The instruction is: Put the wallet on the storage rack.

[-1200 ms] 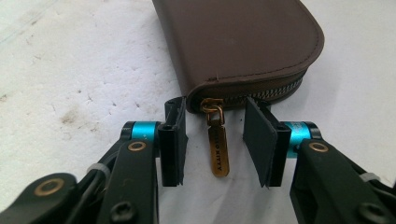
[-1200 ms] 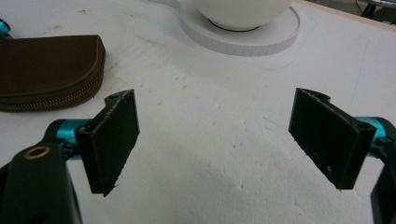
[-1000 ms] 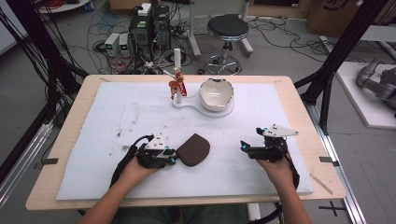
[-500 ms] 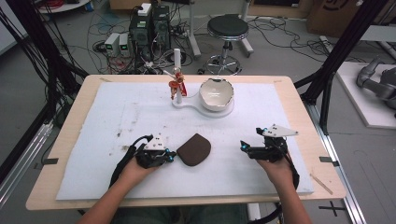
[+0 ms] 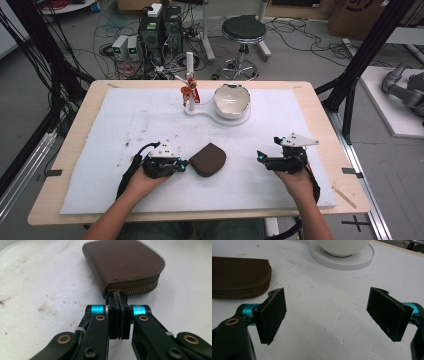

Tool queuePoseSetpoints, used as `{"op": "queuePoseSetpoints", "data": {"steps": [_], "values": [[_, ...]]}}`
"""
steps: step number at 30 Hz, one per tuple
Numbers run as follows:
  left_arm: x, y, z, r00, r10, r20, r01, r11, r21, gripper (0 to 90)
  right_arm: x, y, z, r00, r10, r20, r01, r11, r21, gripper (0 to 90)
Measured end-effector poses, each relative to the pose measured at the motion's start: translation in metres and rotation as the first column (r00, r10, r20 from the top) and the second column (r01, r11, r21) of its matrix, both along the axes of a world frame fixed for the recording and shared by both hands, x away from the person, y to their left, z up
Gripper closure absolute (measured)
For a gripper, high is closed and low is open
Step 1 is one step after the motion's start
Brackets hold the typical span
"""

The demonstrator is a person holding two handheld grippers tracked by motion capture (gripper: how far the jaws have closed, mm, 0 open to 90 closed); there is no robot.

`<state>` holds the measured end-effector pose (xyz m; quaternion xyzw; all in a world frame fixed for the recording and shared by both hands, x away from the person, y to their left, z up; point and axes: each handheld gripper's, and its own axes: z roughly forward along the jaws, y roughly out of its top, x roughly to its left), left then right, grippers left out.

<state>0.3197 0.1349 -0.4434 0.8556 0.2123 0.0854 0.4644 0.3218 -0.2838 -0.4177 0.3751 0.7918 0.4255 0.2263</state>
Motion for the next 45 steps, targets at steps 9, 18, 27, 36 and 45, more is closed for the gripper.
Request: {"op": "queuePoseSetpoints", "data": {"steps": [9, 18, 27, 36, 45], "values": [[-0.003, -0.001, 0.036, 0.9973, -0.006, 0.074, 0.014, 0.9939, -0.11, 88.4, 0.0, -0.002, 0.001, 1.0, -0.004, -0.002, 0.004, 1.0, 0.005, 16.1], [0.003, -0.005, 0.061, 0.9936, -0.017, 0.112, 0.034, 0.9877, -0.153, 88.4, -0.001, 0.0, 0.001, 1.0, -0.006, -0.002, 0.007, 1.0, 0.004, 16.1], [0.017, -0.017, 0.086, 0.9886, -0.016, 0.15, 0.046, 0.9795, -0.196, 88.4, -0.001, -0.002, 0.002, 0.9999, -0.015, -0.002, 0.015, 1.0, 0.009, 16.1], [0.043, -0.031, 0.109, 0.987, -0.037, 0.156, 0.069, 0.9763, -0.205, 88.4, -0.001, -0.002, 0.001, 0.9999, -0.013, -0.002, 0.013, 1.0, 0.011, 16.1], [0.078, -0.043, 0.134, 0.9869, -0.022, 0.16, 0.055, 0.9767, -0.207, 88.4, 0.001, -0.002, 0.0, 0.9998, -0.015, -0.012, 0.015, 1.0, 0.011, 16.1]]}}
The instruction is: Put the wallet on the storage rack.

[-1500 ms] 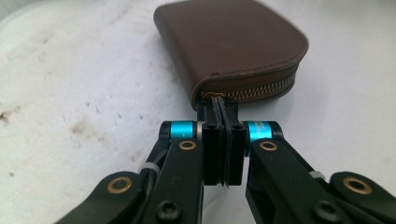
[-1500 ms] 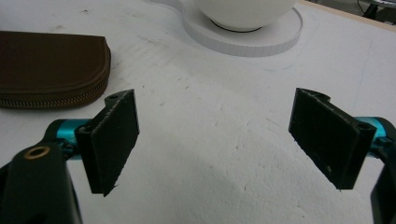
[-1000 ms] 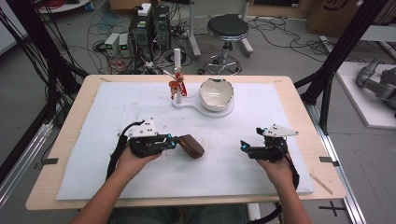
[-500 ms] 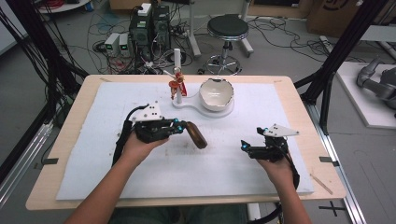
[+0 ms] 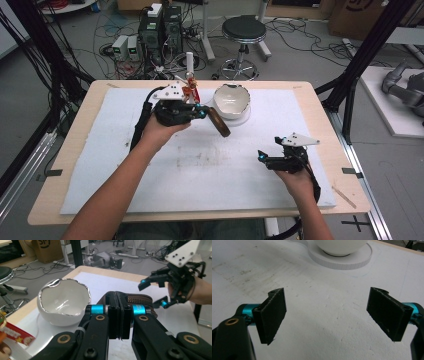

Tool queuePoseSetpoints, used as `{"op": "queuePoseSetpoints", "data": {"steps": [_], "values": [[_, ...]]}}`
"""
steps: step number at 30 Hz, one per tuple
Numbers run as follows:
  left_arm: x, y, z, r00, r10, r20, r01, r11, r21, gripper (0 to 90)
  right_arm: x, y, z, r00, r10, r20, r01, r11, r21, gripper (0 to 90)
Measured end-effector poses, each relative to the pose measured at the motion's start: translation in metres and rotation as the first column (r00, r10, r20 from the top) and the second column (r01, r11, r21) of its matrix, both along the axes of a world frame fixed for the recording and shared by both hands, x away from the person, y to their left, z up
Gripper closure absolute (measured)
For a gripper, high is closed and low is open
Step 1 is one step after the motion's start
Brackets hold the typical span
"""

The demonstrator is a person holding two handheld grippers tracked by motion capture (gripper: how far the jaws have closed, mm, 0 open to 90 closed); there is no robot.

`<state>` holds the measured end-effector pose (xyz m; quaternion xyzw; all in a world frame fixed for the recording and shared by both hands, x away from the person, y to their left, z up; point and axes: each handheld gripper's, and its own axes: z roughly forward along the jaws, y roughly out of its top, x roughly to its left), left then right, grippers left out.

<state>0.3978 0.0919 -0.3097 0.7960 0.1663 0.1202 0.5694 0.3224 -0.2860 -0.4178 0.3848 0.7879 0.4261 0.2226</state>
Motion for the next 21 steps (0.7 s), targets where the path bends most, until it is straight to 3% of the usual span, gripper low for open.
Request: {"op": "queuePoseSetpoints", "data": {"steps": [11, 21], "values": [[0.041, -0.019, 0.019, 0.999, 0.045, -0.002, -0.045, 0.9989, -0.013, 88.3, 0.0, 0.0, -0.001, 1.0, 0.0, -0.001, 0.0, 1.0, -0.001, 16.1], [0.077, -0.041, 0.012, 0.9947, 0.098, -0.031, -0.098, 0.9951, -0.007, 88.3, 0.0, -0.001, -0.002, 1.0, -0.002, -0.002, 0.002, 1.0, 0.0, 16.1]]}}
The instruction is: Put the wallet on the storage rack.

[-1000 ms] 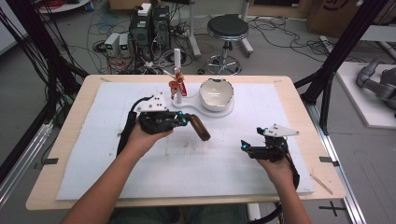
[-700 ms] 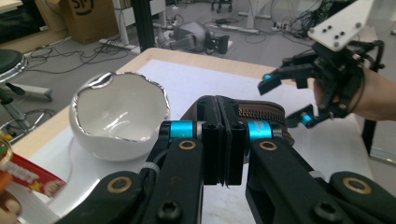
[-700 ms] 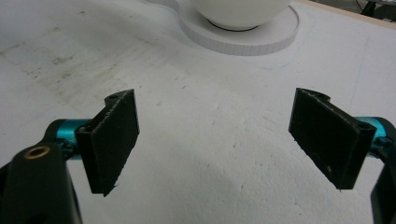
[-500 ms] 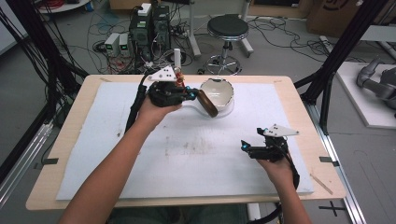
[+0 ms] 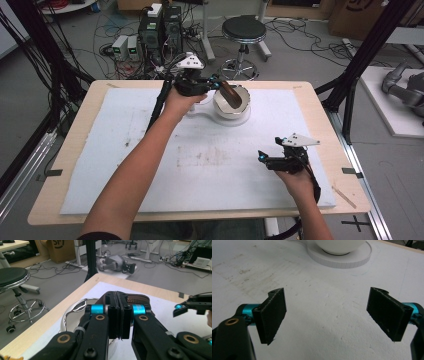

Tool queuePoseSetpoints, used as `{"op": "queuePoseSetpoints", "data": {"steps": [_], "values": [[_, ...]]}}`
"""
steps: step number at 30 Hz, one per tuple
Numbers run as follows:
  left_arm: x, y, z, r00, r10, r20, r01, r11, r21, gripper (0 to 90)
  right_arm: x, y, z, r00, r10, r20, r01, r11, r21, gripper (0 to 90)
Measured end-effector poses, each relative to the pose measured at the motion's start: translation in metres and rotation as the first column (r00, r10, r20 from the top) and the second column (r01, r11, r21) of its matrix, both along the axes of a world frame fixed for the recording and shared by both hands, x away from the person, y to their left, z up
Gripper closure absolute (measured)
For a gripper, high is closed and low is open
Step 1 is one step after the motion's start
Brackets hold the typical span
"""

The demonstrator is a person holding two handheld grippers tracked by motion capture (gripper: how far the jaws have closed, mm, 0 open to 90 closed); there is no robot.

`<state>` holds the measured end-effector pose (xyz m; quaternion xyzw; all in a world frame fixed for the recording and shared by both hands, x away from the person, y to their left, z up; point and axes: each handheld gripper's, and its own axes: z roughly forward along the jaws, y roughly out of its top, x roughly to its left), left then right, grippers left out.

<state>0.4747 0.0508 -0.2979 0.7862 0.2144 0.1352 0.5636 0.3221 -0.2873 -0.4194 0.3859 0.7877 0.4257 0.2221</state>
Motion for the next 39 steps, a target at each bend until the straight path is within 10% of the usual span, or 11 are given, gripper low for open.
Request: {"op": "queuePoseSetpoints", "data": {"steps": [18, 22, 29, 39], "values": [[0.025, -0.022, -0.04, 0.9935, 0.101, -0.053, -0.095, 0.9892, 0.112, 86.8, -0.002, -0.001, 0.0, 1.0, -0.003, 0.0, 0.003, 1.0, 0.001, 16.1], [0.024, -0.019, -0.042, 0.9868, 0.135, -0.09, -0.121, 0.9827, 0.14, 53.5, -0.003, -0.001, 0.0, 1.0, -0.002, 0.002, 0.002, 1.0, 0.004, 16.1], [0.004, 0.005, -0.032, 0.9882, 0.112, -0.105, -0.103, 0.9907, 0.088, 34.7, -0.004, -0.003, 0.002, 0.9999, -0.006, 0.014, 0.006, 1.0, 0.01, 16.1], [-0.043, 0.052, -0.042, 0.9902, 0.064, -0.124, -0.062, 0.9978, 0.023, 29.7, -0.005, -0.001, 0.004, 0.9999, -0.002, 0.016, 0.002, 1.0, 0.014, 16.1]]}}
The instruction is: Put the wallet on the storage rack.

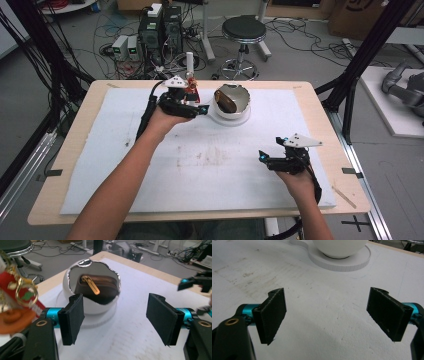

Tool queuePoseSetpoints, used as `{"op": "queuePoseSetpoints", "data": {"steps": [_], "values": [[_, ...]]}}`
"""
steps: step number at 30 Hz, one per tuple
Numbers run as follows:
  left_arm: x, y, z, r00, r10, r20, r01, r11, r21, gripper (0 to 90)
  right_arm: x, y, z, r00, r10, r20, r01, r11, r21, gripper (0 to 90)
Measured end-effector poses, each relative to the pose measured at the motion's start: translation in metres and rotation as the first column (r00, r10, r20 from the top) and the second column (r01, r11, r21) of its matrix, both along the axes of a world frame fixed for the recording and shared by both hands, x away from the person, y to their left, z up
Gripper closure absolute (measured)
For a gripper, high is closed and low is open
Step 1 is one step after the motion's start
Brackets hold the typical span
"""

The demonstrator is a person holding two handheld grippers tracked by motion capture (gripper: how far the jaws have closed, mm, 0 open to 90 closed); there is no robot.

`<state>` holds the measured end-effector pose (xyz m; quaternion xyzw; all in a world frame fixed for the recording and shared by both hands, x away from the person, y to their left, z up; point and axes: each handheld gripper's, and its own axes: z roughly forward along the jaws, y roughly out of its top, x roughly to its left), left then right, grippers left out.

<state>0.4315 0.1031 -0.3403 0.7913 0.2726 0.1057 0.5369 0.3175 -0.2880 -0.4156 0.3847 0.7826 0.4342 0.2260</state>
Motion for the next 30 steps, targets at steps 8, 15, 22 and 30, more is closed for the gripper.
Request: {"op": "queuePoseSetpoints", "data": {"steps": [8, 15, 22, 30], "values": [[-0.05, 0.03, -0.012, 0.9988, -0.032, 0.037, 0.032, 0.9994, 0.015, 27.2, 0.0, 0.0, 0.001, 1.0, -0.004, 0.002, 0.004, 1.0, 0.005, 16.1], [-0.078, 0.049, -0.013, 0.9971, -0.039, 0.066, 0.04, 0.9991, -0.012, 27.2, -0.001, 0.004, 0.002, 1.0, 0.0, 0.007, 0.0, 1.0, 0.016, 16.1], [-0.107, 0.069, -0.031, 0.9939, -0.015, 0.109, 0.017, 0.9996, -0.022, 26.9, -0.001, 0.003, 0.002, 1.0, -0.002, 0.008, 0.002, 1.0, 0.014, 16.1], [-0.119, 0.098, -0.047, 0.9962, 0.037, 0.079, -0.034, 0.9983, -0.047, 26.3, 0.001, 0.001, 0.0, 1.0, 0.001, 0.006, -0.001, 1.0, 0.01, 16.1]]}}
